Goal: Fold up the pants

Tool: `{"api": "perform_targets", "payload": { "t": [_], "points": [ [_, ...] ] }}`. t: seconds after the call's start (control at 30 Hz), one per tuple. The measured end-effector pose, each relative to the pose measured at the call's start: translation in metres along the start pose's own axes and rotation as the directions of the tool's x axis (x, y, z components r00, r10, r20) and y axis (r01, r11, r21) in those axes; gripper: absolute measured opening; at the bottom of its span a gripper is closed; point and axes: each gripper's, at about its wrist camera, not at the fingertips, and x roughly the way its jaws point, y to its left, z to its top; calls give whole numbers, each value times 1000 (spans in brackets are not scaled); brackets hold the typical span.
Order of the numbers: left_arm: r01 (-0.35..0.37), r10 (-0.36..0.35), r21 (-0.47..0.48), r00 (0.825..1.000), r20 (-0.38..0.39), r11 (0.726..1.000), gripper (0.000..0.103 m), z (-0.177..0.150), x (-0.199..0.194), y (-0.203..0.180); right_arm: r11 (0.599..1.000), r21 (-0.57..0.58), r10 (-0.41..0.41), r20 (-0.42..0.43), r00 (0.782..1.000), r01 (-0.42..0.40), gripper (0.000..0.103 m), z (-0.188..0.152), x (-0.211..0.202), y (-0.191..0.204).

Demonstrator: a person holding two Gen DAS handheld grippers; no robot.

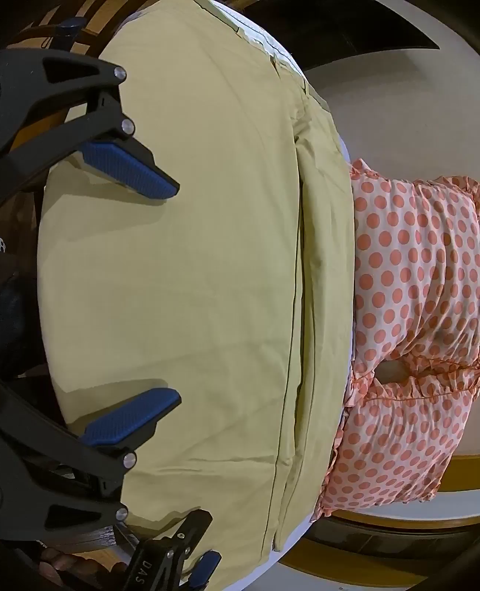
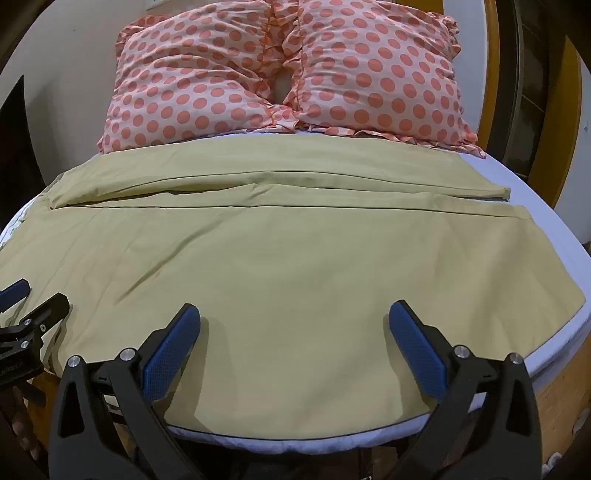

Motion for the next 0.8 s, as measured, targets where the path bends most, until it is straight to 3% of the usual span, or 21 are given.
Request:
{"api": "perform_targets", "payload": {
  "t": [0.8],
  "points": [
    [-3,3,2,1000,5,1000,101,0,0,0,1000,0,1,5,1000,-1,102,0,0,0]
  ]
}}
